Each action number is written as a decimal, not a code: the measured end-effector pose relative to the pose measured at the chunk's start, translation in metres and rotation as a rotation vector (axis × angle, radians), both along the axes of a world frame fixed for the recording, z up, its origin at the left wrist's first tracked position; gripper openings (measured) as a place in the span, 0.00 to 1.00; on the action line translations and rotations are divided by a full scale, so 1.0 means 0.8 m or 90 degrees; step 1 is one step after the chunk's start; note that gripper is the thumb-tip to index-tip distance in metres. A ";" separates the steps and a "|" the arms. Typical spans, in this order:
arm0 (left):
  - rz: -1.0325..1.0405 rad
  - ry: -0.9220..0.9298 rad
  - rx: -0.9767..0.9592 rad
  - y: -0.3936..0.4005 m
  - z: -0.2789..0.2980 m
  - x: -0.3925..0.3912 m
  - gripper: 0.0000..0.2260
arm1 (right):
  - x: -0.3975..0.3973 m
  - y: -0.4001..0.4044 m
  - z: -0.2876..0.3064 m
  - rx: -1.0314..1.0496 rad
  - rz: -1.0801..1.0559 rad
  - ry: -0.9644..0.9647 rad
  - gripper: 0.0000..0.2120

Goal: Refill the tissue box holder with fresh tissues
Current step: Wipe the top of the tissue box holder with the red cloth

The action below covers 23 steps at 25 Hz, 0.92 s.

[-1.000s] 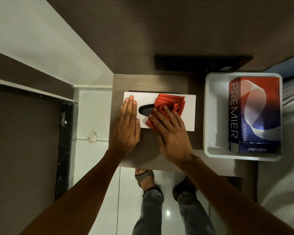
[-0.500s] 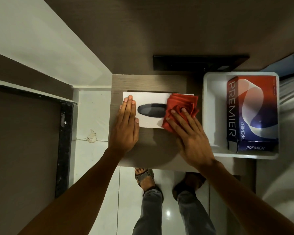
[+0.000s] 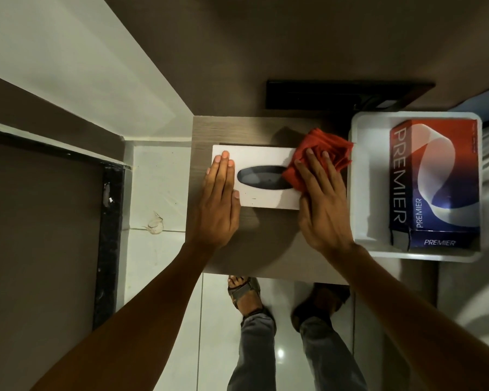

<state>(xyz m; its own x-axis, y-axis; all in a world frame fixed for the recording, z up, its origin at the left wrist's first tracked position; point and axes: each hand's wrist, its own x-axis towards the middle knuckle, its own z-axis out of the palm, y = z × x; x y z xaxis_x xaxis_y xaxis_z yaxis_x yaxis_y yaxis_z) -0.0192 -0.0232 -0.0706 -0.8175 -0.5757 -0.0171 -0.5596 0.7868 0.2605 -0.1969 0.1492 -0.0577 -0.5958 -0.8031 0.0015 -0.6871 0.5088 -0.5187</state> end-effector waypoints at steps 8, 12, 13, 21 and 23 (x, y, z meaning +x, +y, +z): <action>-0.008 0.060 0.024 0.002 0.001 0.000 0.26 | -0.008 -0.055 0.006 -0.013 0.141 -0.053 0.28; -0.017 0.053 0.050 -0.003 0.003 0.001 0.26 | 0.010 -0.034 0.007 0.005 0.227 -0.047 0.27; -0.018 0.048 0.056 -0.003 0.003 0.001 0.26 | 0.014 -0.026 0.009 0.015 0.247 -0.047 0.28; 0.002 0.028 0.071 -0.002 0.004 0.001 0.27 | 0.030 -0.003 0.019 0.075 0.322 0.021 0.34; 0.001 0.017 0.075 -0.003 0.004 0.001 0.27 | 0.033 0.009 0.017 0.082 0.331 0.031 0.34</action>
